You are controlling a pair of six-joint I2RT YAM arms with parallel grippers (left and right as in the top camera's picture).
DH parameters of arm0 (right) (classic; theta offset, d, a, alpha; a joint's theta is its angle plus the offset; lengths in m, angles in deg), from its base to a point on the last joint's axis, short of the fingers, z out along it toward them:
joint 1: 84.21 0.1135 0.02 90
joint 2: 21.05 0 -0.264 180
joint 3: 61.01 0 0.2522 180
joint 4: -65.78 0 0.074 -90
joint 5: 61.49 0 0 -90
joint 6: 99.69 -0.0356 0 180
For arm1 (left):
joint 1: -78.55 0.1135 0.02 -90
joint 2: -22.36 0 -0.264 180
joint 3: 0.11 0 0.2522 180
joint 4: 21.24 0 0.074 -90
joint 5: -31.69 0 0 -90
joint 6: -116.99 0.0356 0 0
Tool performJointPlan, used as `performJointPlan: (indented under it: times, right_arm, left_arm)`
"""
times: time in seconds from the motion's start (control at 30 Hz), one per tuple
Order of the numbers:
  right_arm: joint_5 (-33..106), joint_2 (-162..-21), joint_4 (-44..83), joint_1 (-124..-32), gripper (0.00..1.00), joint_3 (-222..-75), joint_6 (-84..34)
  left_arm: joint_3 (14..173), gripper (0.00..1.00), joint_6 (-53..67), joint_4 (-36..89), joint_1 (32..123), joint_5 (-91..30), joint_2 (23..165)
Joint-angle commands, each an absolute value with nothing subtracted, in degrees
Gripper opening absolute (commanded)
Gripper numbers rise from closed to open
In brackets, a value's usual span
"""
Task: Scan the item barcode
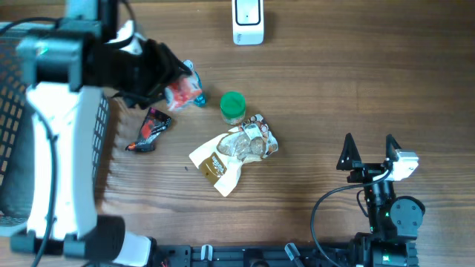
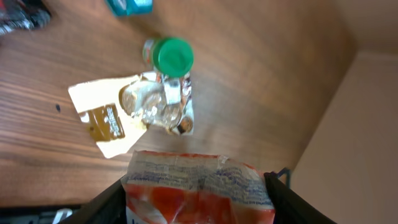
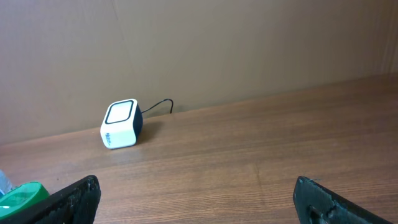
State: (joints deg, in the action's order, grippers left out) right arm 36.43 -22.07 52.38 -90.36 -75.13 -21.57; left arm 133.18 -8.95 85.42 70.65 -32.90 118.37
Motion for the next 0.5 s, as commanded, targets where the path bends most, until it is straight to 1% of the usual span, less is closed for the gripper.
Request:
performJointPlan:
  times: [0.0,0.17,0.27,0.37,0.47]
  right_arm:
    - [36.93,-21.7,52.57,-90.38,1.0,-75.07,-21.26]
    - [36.93,-21.7,52.57,-90.38,1.0,-75.07,-21.26]
    - [36.93,-21.7,52.57,-90.38,1.0,-75.07,-21.26]
    - [36.93,-21.7,52.57,-90.38,1.0,-75.07,-21.28]
    - [36.96,-21.7,52.57,-90.38,1.0,-75.07,-21.26]
  left_arm:
    - [133.57,0.56,-9.47,86.05,66.72,-28.42,123.53]
    - [133.44,0.57,-4.75,89.05,61.23,-12.21,128.27]
    - [133.44,0.62,-5.01,89.03,58.19,-9.87,128.22]
    - [133.44,0.62,-5.65,89.03,55.9,-6.44,128.22]
    - [133.44,0.62,-6.72,89.03,56.36,-6.26,128.22]
